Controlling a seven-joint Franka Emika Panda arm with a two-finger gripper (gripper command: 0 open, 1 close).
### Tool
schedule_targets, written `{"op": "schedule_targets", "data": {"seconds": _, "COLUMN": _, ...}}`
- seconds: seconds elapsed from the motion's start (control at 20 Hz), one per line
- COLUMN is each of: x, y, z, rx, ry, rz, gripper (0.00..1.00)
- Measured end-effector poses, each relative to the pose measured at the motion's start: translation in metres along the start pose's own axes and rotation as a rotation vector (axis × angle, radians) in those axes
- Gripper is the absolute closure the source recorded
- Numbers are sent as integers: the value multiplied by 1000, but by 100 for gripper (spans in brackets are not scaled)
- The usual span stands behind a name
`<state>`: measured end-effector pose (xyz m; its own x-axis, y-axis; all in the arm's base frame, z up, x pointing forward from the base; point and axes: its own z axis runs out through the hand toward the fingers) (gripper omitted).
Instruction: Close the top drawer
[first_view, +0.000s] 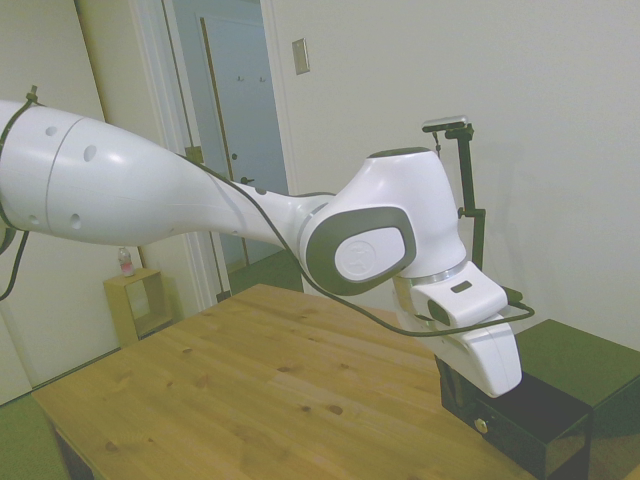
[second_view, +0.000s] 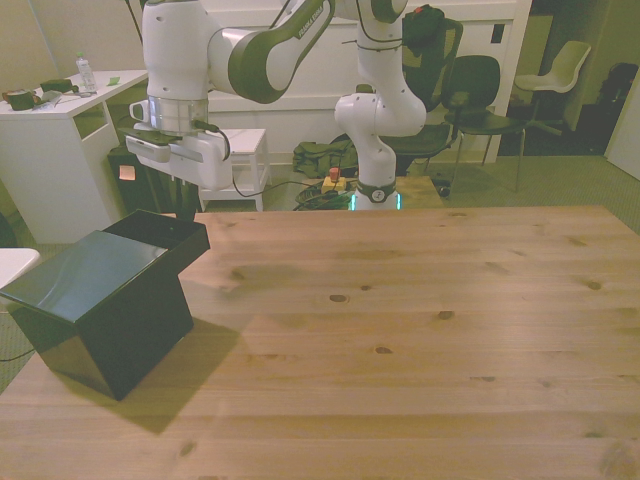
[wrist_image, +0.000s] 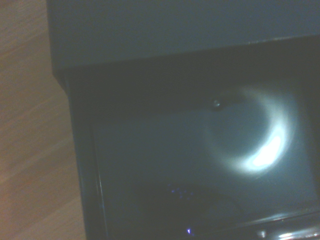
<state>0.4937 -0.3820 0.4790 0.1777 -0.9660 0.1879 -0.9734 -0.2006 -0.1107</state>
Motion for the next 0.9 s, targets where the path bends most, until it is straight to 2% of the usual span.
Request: {"op": "schedule_targets", "data": {"seconds": 0.9, "x": 44, "y": -53, "z": 6, "rx": -17, "ry": 27, "rz": -24, "gripper": 100}}
